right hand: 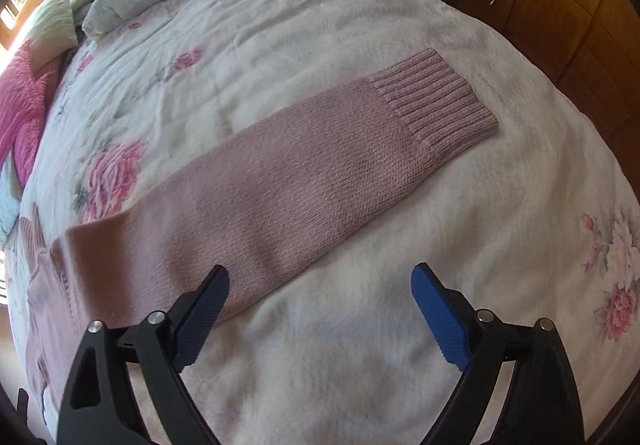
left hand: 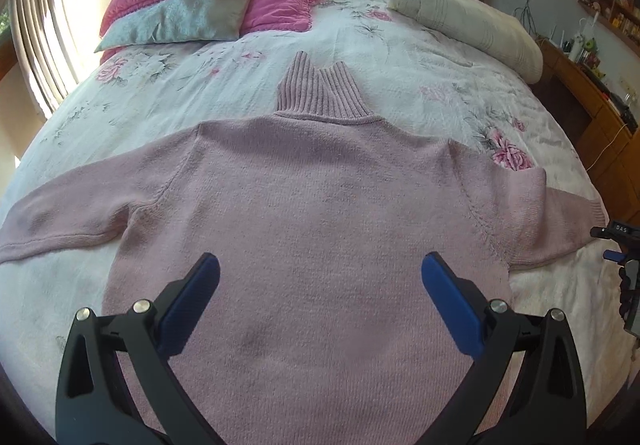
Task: Fold small clothes
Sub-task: 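Move the right tool to the sweater sleeve cuff and close on it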
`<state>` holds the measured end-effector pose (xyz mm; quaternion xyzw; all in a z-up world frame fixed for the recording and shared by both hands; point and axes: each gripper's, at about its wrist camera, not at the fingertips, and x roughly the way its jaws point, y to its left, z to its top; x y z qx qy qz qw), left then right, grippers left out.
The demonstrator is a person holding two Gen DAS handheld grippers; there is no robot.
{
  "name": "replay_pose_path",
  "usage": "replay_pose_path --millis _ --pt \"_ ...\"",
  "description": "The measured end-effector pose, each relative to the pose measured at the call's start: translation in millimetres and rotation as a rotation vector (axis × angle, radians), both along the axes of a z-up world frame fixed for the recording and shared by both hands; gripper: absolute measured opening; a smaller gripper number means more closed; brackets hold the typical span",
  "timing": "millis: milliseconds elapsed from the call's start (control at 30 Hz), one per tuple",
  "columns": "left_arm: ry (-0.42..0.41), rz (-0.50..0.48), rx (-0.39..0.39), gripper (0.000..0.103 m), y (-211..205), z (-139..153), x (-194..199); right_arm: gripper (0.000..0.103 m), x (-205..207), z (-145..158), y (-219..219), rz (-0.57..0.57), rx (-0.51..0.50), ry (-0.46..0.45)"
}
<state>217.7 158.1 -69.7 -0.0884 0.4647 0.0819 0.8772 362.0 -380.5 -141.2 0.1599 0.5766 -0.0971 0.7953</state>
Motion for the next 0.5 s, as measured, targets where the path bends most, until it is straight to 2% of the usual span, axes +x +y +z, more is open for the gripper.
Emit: replay_pose_path --millis 100,167,267,333,400,433,467,500 --pt "0.009 -0.014 0.011 0.100 -5.6 -5.9 13.5 0.091 13.5 -19.0 -15.8 -0.049 0.047 0.024" --pt "0.005 -0.023 0.024 0.100 -7.3 -8.7 13.8 0.091 19.1 -24.3 -25.4 -0.073 0.073 0.005" --pt "0.018 -0.021 0.047 0.100 -3.5 -15.6 14.1 0.085 25.3 -25.4 -36.5 -0.117 0.093 -0.029" --pt "0.032 -0.004 0.042 0.100 2.1 -20.6 14.3 0.071 30.0 -26.5 -41.8 -0.140 0.074 -0.029" --pt "0.035 0.006 0.037 0.100 6.3 -22.9 12.2 0.045 32.5 -25.5 -46.0 -0.150 0.067 -0.038" --pt "0.033 0.004 0.040 0.100 7.3 -23.5 10.4 0.037 32.0 -23.5 -48.0 -0.155 0.080 -0.055" --pt "0.032 0.000 0.048 0.100 7.3 -23.5 8.9 0.017 30.7 -21.0 -49.8 -0.158 0.094 -0.072" --pt "0.031 -0.007 0.058 0.100 7.0 -23.3 7.5 0.010 28.8 -17.5 -51.3 -0.159 0.102 -0.087"
